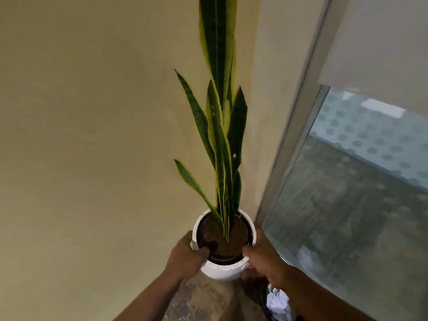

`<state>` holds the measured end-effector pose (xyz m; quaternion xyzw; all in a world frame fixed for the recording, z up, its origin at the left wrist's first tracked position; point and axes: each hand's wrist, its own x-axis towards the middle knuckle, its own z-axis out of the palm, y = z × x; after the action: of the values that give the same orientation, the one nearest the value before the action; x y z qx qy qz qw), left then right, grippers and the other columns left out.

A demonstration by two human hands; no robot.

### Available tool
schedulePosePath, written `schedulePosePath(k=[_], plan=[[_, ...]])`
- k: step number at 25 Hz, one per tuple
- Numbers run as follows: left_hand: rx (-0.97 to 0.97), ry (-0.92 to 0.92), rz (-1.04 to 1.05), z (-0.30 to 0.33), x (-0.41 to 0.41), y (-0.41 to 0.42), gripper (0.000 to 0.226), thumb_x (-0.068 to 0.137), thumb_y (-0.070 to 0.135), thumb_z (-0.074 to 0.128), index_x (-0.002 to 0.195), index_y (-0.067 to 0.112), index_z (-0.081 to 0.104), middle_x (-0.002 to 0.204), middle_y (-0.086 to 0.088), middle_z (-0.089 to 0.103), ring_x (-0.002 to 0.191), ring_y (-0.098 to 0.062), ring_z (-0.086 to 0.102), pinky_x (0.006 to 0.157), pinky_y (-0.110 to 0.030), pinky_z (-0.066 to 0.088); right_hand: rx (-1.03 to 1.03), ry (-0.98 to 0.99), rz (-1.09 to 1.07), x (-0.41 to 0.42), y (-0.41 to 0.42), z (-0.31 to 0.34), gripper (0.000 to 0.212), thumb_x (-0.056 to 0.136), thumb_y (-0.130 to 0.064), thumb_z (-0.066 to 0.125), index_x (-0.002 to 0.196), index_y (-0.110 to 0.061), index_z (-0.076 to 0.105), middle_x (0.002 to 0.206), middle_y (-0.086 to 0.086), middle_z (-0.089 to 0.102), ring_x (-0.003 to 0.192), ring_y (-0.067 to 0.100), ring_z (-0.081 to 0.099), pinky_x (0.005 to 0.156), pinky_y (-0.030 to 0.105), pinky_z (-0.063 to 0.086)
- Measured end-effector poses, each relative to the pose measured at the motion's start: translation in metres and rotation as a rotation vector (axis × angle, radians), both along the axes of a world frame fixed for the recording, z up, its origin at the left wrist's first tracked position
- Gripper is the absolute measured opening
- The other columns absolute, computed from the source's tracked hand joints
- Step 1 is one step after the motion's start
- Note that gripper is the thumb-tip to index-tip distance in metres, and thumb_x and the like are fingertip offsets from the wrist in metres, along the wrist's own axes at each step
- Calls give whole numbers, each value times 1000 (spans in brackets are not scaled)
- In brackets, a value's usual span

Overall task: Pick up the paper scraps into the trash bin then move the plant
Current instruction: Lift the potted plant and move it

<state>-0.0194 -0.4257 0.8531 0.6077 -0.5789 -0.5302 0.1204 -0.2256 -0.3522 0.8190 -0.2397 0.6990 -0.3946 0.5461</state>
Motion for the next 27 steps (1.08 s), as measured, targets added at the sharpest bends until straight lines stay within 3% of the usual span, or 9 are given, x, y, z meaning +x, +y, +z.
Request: schedulePosePath(k=[3, 8, 13, 16, 19, 22, 24, 26, 27], plan=[[14, 33, -27, -17, -31, -15, 42, 75, 34, 70, 116, 40, 64, 99, 5, 76, 84, -23, 73, 77, -45, 62, -8, 9, -29, -28, -10, -3, 67, 71, -13, 62, 111, -66, 51, 105, -6, 72, 94, 30, 73, 56, 44, 64], [7, 9, -59, -47, -79, -46, 54, 83, 20, 68, 132, 38, 56, 114, 2, 70, 90, -19, 67, 74, -36, 58, 25, -69, -37, -73, -36, -29, 72, 79, -4, 61, 128, -55, 44, 123, 4, 60, 111, 40, 61, 60, 53, 63], [47, -76, -68, -81, -101, -76, 68, 92, 23, 66, 153, 29, 39, 147, -6, 54, 121, -30, 57, 91, -41, 55, 49, -137, -21, -93, -67, -60, 78, 82, 2, 60, 132, -53, 37, 124, -2, 55, 114, 32, 58, 65, 50, 64], [127, -66, -109, -102, -113, -95, 73, 93, 29, 68, 156, 26, 31, 151, -8, 50, 129, -32, 54, 102, -48, 51, 84, -204, -39, -102, -81, -86, 75, 80, -1, 62, 125, -57, 40, 125, -3, 53, 114, 28, 56, 65, 45, 64], [202, -68, -113, -135, -125, -114, 84, 80, 35, 69, 155, 27, 32, 147, -9, 53, 124, -33, 57, 100, -50, 52, 111, -266, -97, -105, -92, -134, 71, 78, -2, 61, 118, -58, 43, 126, -4, 56, 109, 20, 59, 63, 36, 62], [304, -38, -82, -189, -135, -130, 93, 71, 33, 66, 156, 23, 30, 146, -15, 53, 125, -39, 57, 98, -56, 52, 163, -249, -168, -107, -103, -201, 78, 79, 5, 58, 128, -53, 38, 121, -5, 57, 103, 19, 61, 73, 44, 62], [356, -47, -73, -243, -139, -143, 80, 72, 26, 66, 147, 22, 39, 142, -17, 55, 123, -39, 58, 98, -57, 52, 204, -248, -192, -106, -113, -255, 85, 71, 2, 58, 129, -57, 38, 117, -14, 53, 100, 14, 56, 76, 49, 63], [392, -39, -82, -302, -143, -156, 60, 86, 8, 66, 138, 25, 42, 140, -18, 57, 120, -41, 59, 98, -59, 51, 232, -279, -224, -106, -122, -308, 87, 65, -1, 59, 117, -70, 43, 114, -19, 53, 98, 9, 54, 67, 39, 64], [419, -40, -82, -331, -145, -162, 60, 93, 0, 62, 144, 22, 40, 143, -20, 54, 122, -45, 57, 100, -59, 50, 241, -283, -240, -105, -126, -334, 87, 68, 1, 60, 109, -74, 44, 113, -19, 53, 96, 8, 54, 63, 34, 63]])
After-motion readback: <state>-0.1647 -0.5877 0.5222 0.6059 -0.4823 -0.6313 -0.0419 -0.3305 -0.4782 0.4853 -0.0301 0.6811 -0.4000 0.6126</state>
